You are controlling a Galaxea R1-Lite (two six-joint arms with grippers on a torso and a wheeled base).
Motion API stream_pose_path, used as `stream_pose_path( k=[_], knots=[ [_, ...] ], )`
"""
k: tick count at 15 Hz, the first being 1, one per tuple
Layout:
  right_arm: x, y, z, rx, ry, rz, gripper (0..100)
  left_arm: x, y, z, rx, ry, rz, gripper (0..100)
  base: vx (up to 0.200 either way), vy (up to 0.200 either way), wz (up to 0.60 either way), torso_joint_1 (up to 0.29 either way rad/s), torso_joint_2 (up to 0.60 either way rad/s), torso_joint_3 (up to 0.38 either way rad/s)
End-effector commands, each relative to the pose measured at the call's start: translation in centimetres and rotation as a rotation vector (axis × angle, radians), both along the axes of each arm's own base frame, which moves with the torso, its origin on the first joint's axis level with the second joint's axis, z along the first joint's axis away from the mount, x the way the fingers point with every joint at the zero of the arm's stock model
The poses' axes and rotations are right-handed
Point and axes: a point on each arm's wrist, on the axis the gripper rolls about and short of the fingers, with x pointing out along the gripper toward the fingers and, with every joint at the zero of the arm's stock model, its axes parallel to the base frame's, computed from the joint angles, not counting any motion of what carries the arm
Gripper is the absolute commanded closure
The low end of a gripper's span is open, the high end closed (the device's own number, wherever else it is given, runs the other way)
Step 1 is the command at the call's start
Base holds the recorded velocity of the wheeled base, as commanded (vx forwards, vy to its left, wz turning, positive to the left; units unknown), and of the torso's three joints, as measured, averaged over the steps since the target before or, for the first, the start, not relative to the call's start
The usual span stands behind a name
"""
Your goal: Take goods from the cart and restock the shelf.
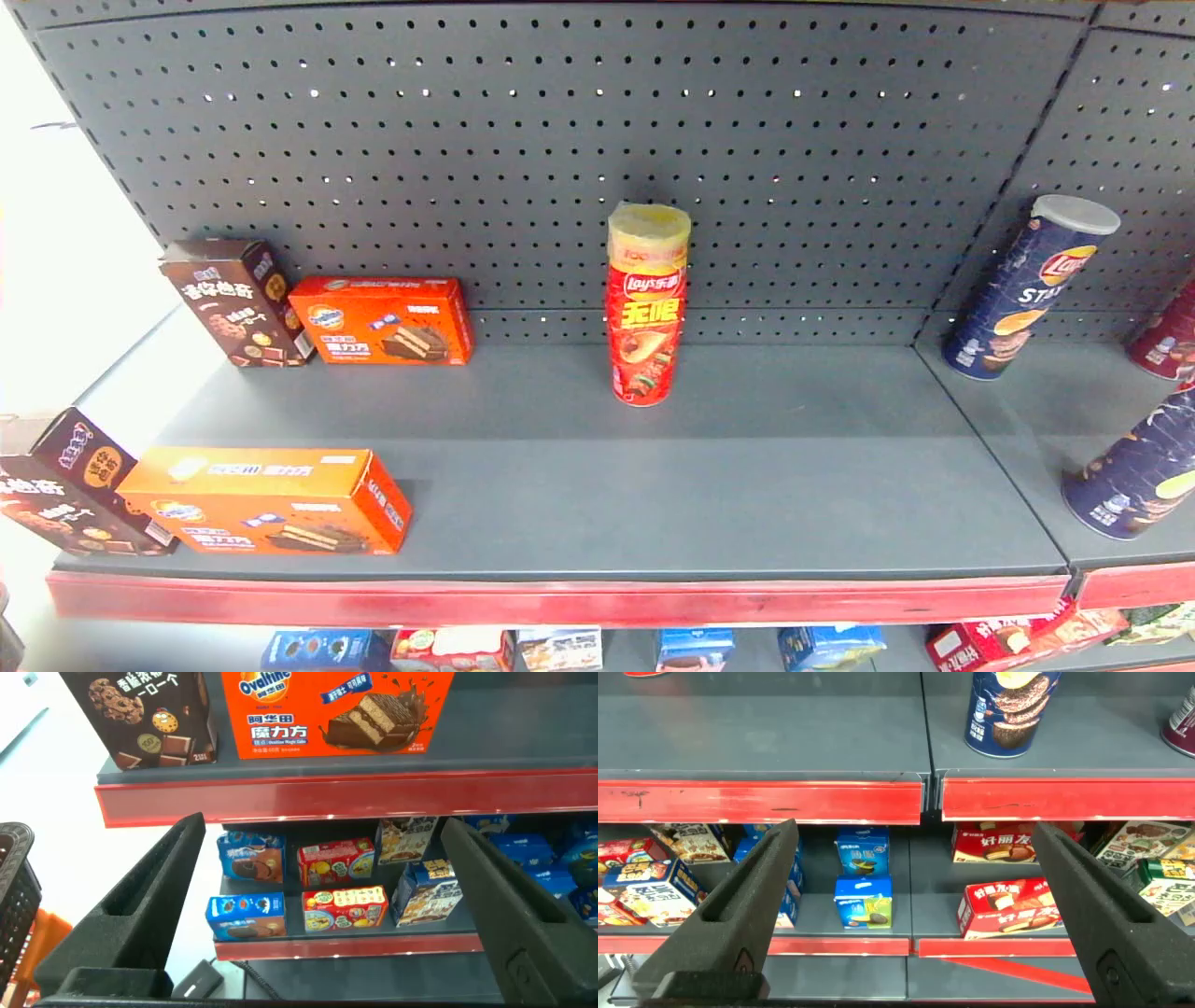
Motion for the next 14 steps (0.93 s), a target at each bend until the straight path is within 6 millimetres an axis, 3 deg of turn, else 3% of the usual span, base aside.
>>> stream_pose_path(
  k=[1, 4, 14],
  knots=[
    [0.0, 0.0, 0.01, 0.002, -0.001, -0.001, 0, 0.0, 0.0, 0.0, 0.0, 0.0, -0.001, 0, 0.0, 0.0, 0.0, 0.0, 0.0, 0.0],
    [0.0, 0.0, 0.01, 0.002, -0.001, -0.001, 0, 0.0, 0.0, 0.0, -0.002, 0.0, 0.001, 0, 0.0, 0.0, 0.0, 0.0, 0.0, 0.0],
    [0.0, 0.0, -0.01, 0.0, 0.001, -0.002, 0, 0.0, 0.0, 0.0, -0.002, 0.0, -0.001, 0, 0.0, 0.0, 0.6, 0.004, 0.0, 0.003]
  ],
)
